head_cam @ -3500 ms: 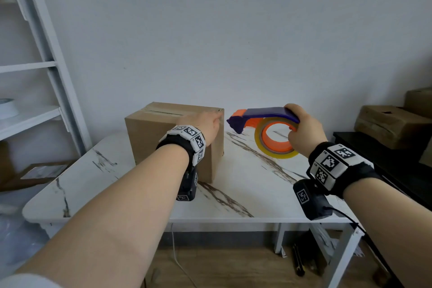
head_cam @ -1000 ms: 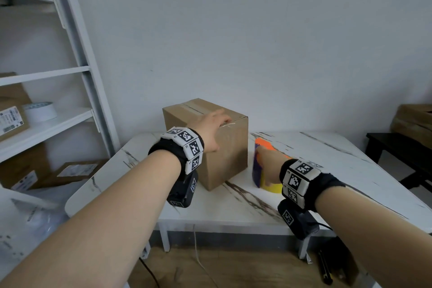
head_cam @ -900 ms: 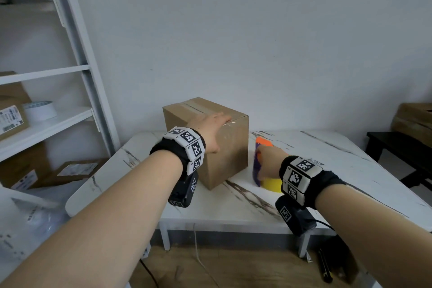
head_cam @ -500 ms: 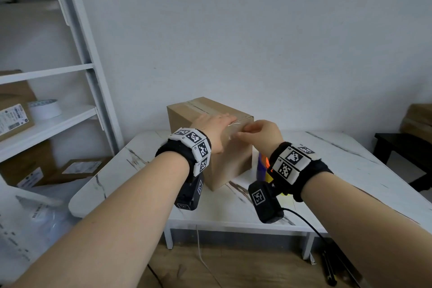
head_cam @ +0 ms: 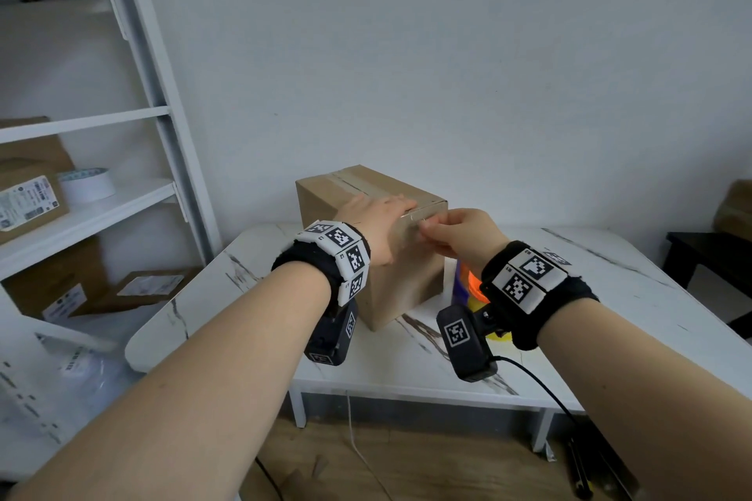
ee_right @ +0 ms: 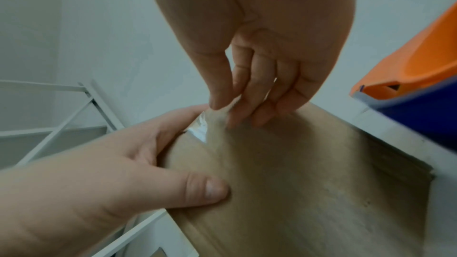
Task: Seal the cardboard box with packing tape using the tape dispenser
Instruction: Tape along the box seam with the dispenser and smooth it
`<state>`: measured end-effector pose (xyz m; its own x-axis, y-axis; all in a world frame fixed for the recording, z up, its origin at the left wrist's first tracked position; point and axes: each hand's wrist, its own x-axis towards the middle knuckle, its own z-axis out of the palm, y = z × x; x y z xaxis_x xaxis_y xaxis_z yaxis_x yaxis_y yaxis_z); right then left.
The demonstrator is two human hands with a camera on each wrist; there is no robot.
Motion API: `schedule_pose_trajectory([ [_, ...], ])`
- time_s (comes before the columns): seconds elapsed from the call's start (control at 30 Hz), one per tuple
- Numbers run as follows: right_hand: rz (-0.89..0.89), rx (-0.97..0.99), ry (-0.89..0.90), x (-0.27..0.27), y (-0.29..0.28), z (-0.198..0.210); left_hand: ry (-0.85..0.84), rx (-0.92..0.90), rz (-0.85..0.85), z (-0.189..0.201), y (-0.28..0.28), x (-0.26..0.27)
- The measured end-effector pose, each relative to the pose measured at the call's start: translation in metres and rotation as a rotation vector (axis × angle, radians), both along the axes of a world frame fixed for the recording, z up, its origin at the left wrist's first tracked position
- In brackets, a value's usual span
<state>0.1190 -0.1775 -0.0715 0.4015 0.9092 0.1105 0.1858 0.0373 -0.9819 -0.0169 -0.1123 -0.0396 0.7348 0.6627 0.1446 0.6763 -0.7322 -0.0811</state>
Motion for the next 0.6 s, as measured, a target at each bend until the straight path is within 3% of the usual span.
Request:
schedule_pose_trajectory([
  [0.13, 0.060, -0.033, 0.078, 0.007, -0.004, 0.008, 0.023, -0.014, 0.006, 0.002, -0.001, 0.000],
  [0.27, 0.047, -0.082, 0.034, 0.005, -0.002, 0.004, 0.031, -0.021, 0.005, 0.003, -0.001, 0.001],
  [0.6, -0.017, -0.106, 0.020, -0.003, 0.008, 0.000, -0.093, -0.037, -0.004, -0.003, 0.003, 0.003],
])
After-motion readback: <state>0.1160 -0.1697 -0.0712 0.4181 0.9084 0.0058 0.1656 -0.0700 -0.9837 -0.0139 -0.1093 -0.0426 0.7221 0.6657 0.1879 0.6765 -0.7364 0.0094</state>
